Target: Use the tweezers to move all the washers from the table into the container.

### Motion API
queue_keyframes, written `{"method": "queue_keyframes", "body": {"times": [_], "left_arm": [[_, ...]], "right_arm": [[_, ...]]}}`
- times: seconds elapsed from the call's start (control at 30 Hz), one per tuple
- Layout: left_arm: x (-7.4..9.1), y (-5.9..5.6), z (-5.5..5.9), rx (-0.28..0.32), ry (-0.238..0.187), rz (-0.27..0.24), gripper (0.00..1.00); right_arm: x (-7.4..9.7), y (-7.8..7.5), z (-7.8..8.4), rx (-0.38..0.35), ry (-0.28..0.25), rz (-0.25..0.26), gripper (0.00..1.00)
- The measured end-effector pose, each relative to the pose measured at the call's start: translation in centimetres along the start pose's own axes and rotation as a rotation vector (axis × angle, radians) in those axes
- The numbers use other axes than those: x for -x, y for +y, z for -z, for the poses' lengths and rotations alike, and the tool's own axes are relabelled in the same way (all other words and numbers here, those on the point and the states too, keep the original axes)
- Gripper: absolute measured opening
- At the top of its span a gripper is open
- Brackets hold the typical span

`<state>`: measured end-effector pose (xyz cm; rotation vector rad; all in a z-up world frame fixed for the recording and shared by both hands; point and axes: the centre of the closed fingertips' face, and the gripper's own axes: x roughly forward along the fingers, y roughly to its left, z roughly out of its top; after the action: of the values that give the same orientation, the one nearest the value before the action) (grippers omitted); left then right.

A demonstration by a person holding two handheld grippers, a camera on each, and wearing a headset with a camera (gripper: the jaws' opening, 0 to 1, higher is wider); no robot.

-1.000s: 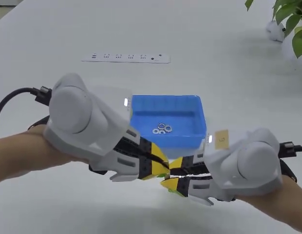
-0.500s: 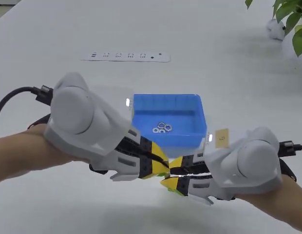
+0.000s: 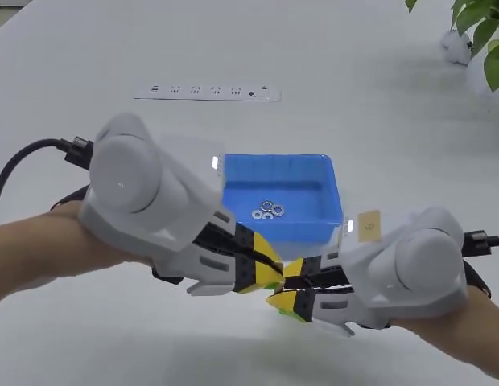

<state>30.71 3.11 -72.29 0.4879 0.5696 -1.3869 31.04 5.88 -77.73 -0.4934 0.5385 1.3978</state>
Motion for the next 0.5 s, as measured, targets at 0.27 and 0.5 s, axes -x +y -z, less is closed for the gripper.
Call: {"method": "queue_keyframes", "body": {"times": [0.27, 0.5], "left_arm": [[1.1, 0.0, -1.1, -0.013, -0.018, 0.001, 0.07], [2.1, 0.2, -2.4, -0.041, -0.026, -0.015, 0.07]], "right_arm": [[0.8, -0.1, -1.2, 0.024, -0.015, -0.002, 0.1], [1.6, -0.6, -2.7, 0.058, -0.025, 0.015, 0.1]]}}
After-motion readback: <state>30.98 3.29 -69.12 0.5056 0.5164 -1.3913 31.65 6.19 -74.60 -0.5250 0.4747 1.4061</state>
